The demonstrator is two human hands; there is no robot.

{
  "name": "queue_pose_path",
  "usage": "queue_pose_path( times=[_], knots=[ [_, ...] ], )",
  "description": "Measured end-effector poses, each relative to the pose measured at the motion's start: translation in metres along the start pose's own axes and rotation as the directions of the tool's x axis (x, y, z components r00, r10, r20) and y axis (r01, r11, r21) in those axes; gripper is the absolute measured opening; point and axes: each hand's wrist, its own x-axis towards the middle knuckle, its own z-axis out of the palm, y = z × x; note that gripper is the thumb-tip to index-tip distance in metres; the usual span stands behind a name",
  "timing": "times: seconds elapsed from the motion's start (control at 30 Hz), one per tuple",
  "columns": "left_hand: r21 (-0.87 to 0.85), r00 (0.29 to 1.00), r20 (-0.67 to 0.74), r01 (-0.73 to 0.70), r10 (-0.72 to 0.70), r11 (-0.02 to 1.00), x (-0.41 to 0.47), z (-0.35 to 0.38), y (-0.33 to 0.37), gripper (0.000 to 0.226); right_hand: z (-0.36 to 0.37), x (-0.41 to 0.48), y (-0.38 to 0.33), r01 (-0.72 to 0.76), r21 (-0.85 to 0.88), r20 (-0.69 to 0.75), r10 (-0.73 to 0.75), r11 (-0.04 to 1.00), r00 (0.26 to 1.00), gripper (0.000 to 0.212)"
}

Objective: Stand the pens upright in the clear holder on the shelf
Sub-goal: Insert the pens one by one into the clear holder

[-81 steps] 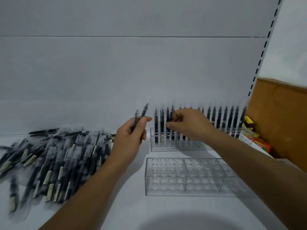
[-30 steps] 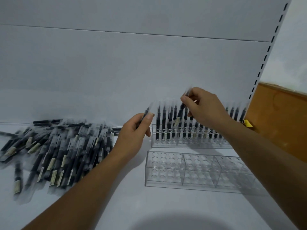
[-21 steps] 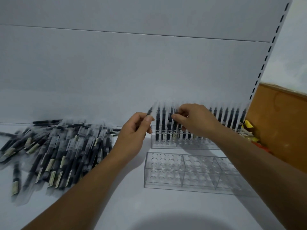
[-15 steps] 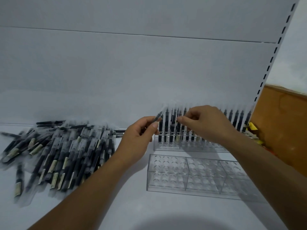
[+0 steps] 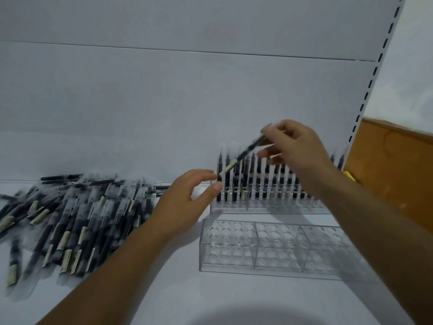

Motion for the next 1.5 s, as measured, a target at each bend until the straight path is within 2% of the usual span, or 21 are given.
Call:
queue_pose_path(
  times=[0.1, 0.2, 0.27, 0.37, 0.57, 0.87, 0.97, 1.07, 1.2, 1.27, 1.37, 1.5],
  knots=[
    [-0.002, 0.996, 0.048, 0.078, -0.077, 0.997, -0.008, 0.006, -0.004, 0.037, -0.021, 0.008, 0.001, 0.086, -0.225, -0.103, -0.112, 0.971, 0.988, 0.011],
    [-0.039, 0.993, 0.06, 0.102, -0.1, 0.994, -0.008, 0.008, -0.007, 0.035, -0.025, 0.013, 0.009, 0.132, -0.437, -0.072, -0.181, 0.89, 0.981, 0.014],
    [-0.042, 0.993, 0.07, 0.103, -0.1, 0.994, -0.006, 0.007, -0.009, 0.033, -0.023, 0.016, 0.014, 0.146, -0.505, -0.028, -0.185, 0.851, 0.982, 0.015],
    [-0.065, 0.991, 0.077, 0.114, -0.109, 0.991, -0.004, 0.008, -0.014, 0.031, -0.017, 0.019, 0.018, 0.158, -0.581, 0.042, -0.164, 0.798, 0.986, 0.016],
    [-0.103, 0.989, 0.086, 0.126, -0.118, 0.987, -0.001, 0.008, -0.016, 0.03, -0.002, 0.02, 0.031, 0.138, -0.698, 0.191, -0.004, 0.703, 0.982, 0.017],
    [-0.087, 0.99, 0.085, 0.117, -0.11, 0.989, -0.004, 0.007, -0.009, 0.031, -0.003, 0.017, 0.024, 0.102, -0.733, 0.187, 0.056, 0.672, 0.981, 0.023],
    [-0.067, 0.995, 0.055, 0.087, -0.084, 0.994, -0.003, 0.005, -0.004, 0.03, -0.012, 0.011, 0.015, 0.083, -0.79, 0.185, 0.107, 0.607, 0.977, 0.03],
    [0.038, 0.998, -0.033, 0.061, -0.06, 0.997, 0.005, -0.005, -0.001, 0.029, -0.008, 0.0, 0.004, 0.146, -0.819, 0.231, 0.084, 0.555, 0.969, 0.028],
    [0.065, 0.96, -0.253, 0.14, -0.12, 0.988, 0.015, -0.031, -0.007, 0.026, 0.039, -0.015, -0.008, 0.26, -0.75, 0.433, 0.154, 0.608, 0.888, 0.019],
    [0.135, 0.944, -0.282, 0.215, -0.171, 0.967, 0.02, -0.051, -0.011, 0.025, 0.069, -0.017, -0.011, 0.337, -0.711, 0.542, 0.176, 0.617, 0.822, 0.017],
    [0.391, 0.963, -0.153, 0.264, -0.22, 0.882, 0.026, -0.079, -0.022, 0.026, 0.114, -0.01, -0.006, 0.416, -0.689, 0.65, 0.252, 0.593, 0.717, 0.018],
    [0.606, 0.954, 0.049, 0.207, -0.296, 0.768, 0.028, -0.089, -0.036, 0.031, 0.15, 0.0, 0.015, 0.438, -0.756, 0.644, 0.433, 0.486, 0.631, 0.029]
  ],
)
